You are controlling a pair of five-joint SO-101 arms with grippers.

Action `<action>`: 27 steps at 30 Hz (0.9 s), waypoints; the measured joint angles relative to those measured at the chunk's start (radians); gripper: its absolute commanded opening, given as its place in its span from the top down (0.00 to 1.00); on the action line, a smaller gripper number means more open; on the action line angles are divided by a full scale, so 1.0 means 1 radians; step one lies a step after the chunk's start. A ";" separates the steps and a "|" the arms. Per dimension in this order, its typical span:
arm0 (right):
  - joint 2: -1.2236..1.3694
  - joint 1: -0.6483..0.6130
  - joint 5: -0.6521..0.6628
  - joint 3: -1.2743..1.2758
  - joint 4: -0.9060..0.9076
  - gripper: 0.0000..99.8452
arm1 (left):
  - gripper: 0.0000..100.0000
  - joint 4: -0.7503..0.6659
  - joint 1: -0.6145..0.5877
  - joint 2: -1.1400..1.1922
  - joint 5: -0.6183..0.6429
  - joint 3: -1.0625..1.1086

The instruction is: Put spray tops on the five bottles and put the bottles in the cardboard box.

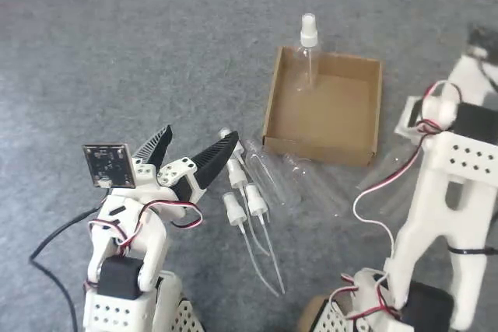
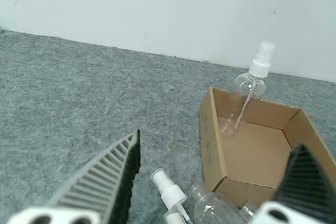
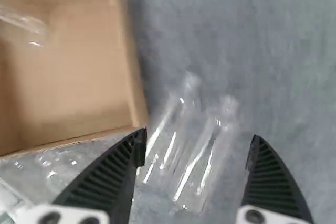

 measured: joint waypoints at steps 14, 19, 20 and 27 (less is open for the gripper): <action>0.046 0.031 -0.155 0.482 -0.344 0.75 | 0.60 0.000 0.000 -0.002 0.000 0.014; 0.087 0.097 -0.155 0.509 -0.410 0.75 | 0.60 0.000 -0.002 0.000 0.000 0.014; 0.101 0.107 -0.155 0.509 -0.414 0.75 | 0.60 0.000 0.000 0.000 0.000 0.014; 0.226 0.124 -0.107 0.509 -0.434 0.75 | 0.60 0.000 0.000 0.000 0.000 0.014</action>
